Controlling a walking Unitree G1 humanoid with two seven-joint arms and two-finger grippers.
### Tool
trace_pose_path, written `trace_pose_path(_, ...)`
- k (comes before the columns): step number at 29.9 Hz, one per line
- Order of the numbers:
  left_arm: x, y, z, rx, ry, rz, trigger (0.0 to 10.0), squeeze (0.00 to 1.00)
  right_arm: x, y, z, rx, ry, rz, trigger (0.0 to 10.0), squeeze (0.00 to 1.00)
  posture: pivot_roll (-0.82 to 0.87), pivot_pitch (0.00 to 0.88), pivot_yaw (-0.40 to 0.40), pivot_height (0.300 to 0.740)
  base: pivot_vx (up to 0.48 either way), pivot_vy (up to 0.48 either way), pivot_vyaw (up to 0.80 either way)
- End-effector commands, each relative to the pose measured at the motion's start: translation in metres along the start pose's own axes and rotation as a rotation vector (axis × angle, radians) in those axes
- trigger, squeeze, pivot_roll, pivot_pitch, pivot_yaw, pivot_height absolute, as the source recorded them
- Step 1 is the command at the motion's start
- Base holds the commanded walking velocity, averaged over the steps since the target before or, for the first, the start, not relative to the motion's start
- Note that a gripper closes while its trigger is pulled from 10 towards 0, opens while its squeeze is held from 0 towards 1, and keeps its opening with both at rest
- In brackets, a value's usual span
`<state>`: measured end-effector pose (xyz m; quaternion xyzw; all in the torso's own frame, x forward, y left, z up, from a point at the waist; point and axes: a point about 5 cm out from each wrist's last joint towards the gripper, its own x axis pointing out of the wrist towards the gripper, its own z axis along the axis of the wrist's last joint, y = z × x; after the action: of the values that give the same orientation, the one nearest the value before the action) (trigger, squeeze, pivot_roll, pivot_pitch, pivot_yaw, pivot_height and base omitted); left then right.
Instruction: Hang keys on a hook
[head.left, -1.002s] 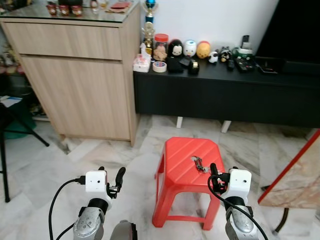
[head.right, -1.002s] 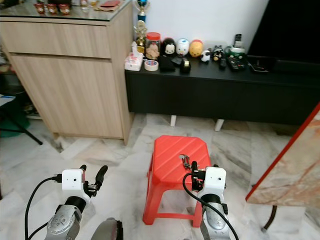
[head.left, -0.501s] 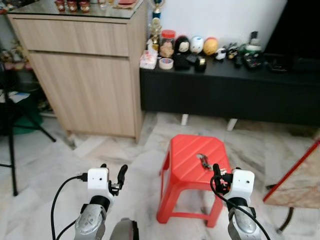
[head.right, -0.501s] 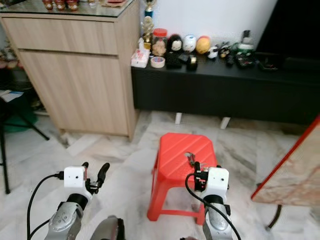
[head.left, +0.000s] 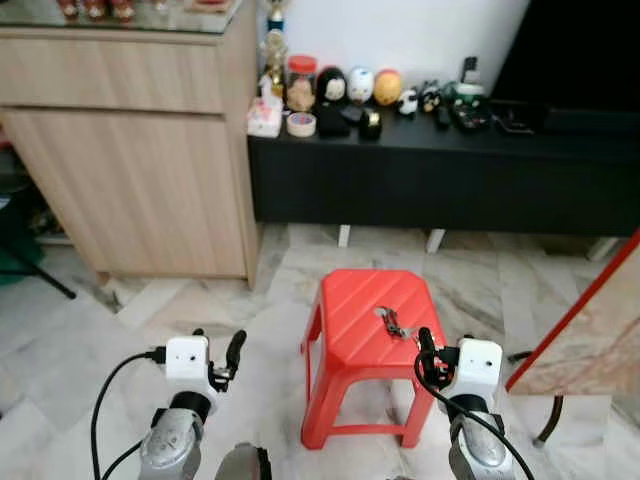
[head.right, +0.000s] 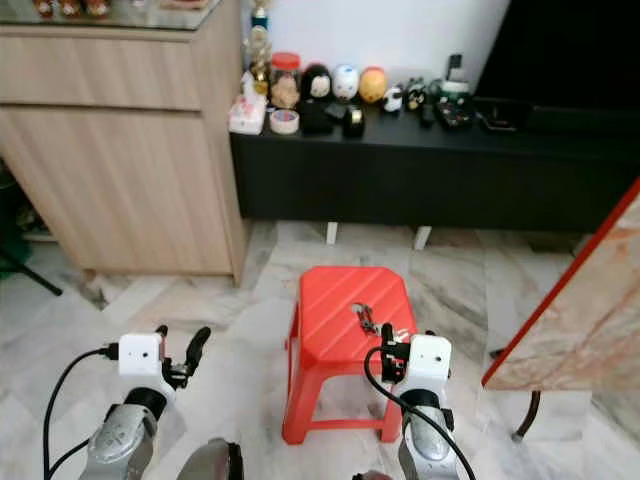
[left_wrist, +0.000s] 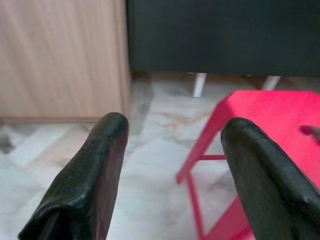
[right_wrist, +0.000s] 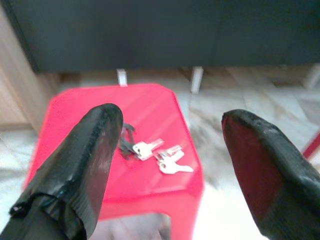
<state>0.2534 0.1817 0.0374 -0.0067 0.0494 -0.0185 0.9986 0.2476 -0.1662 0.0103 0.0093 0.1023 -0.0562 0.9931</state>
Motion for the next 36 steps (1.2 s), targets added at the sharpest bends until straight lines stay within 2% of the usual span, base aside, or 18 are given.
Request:
trace_pose_path(1, 0.0004, 0.0006, 0.0037, 0.001, -0.013, -0.002, 10.0, 0.0, 0.0043, 0.0023, 0.0091, 0.0, -0.034, 0.006, 10.0, 0.0, 0.02, 0.062, -0.07, 0.657, 0.292, 0.0, 0.8)
trace_pose_path(3, 0.0002, 0.0001, 0.0035, 0.001, -0.012, -0.004, 10.0, 0.0, 0.0041, 0.0017, 0.0086, 0.027, -0.03, -0.005, 10.0, 0.0, 0.01, 0.061, -0.07, 0.657, 0.294, 0.0, 0.4)
trace_pose_path(17, -0.0006, -0.0007, 0.0031, -0.001, -0.01, -0.006, 10.0, 0.0, 0.0043, 0.0033, 0.0104, 0.015, -0.041, 0.009, 10.0, 0.0, 0.01, 0.062, -0.071, 0.657, 0.293, 0.0, 0.0)
trace_pose_path(22, -0.0005, -0.0018, 0.003, -0.002, -0.012, -0.012, 10.0, 0.0, 0.0043, -0.0024, 0.009, 0.03, -0.032, -0.036, 10.0, 0.0, 0.01, 0.043, -0.068, 0.657, 0.268, 0.0, 0.0)
trace_pose_path(36, -0.0025, -0.0035, 0.0011, 0.017, -0.008, -0.029, 10.0, 0.0, 0.004, -0.0045, 0.0068, 0.051, -0.022, -0.047, 10.0, 0.0, 0.01, 0.016, -0.066, 0.657, 0.0, 0.0, 0.0)
